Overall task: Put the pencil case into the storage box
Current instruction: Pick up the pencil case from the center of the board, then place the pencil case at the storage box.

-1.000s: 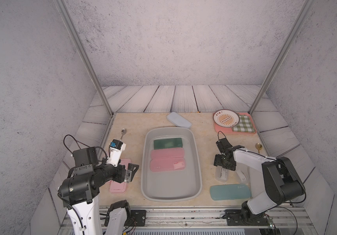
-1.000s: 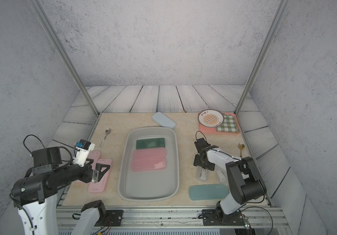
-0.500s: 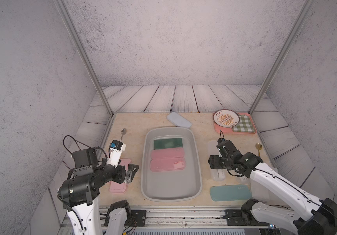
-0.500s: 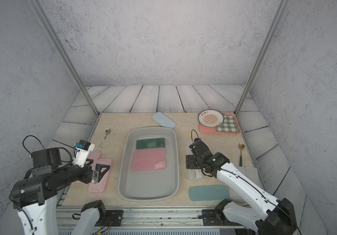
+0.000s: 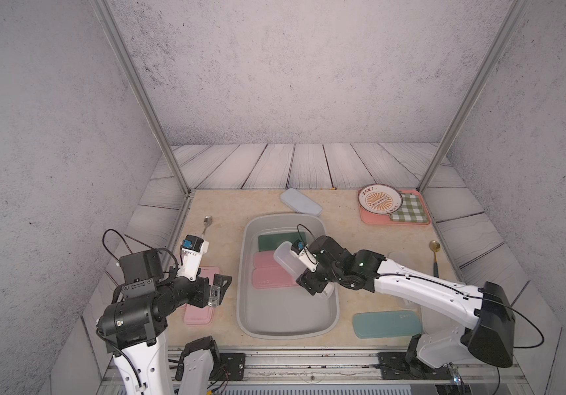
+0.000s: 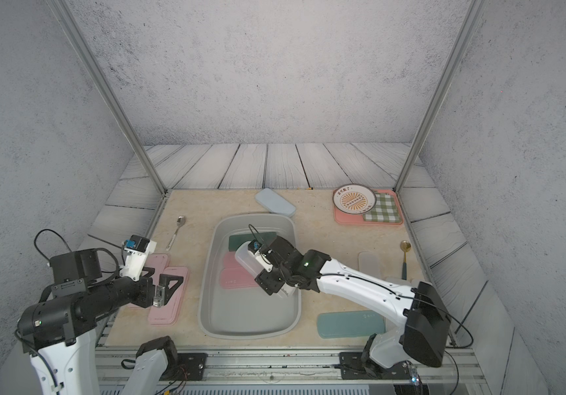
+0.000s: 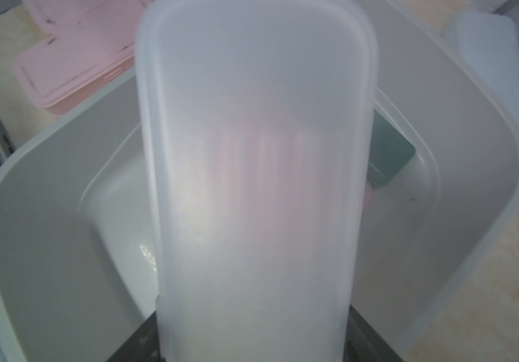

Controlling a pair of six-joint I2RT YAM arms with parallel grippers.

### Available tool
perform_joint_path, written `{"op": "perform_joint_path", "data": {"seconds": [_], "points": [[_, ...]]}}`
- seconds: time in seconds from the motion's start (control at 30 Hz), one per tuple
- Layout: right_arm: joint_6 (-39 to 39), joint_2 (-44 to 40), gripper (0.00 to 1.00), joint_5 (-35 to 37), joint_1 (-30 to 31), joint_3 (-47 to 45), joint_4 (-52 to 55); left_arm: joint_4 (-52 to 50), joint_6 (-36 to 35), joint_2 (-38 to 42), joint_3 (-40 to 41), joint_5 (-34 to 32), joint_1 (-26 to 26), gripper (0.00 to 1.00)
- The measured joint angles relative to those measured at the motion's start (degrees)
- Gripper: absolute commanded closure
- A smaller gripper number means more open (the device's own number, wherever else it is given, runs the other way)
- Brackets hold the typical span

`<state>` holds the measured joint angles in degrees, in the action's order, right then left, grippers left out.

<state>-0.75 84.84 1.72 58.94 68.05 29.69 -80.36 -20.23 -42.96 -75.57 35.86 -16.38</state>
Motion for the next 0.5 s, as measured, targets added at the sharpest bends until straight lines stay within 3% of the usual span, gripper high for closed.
{"op": "perform_joint_path", "data": {"seconds": [0.23,0.5], "points": [[14.8,9.7,0.34,-4.4,1.9,0.3,-2.9,0.0,0.2,-0.2,0.0,0.0,-0.4,0.0],[24.5,21.9,0.32,-0.6,5.9,5.9,-0.6,0.0,0.2,-0.2,0.0,0.0,-0.6,0.0]]}}
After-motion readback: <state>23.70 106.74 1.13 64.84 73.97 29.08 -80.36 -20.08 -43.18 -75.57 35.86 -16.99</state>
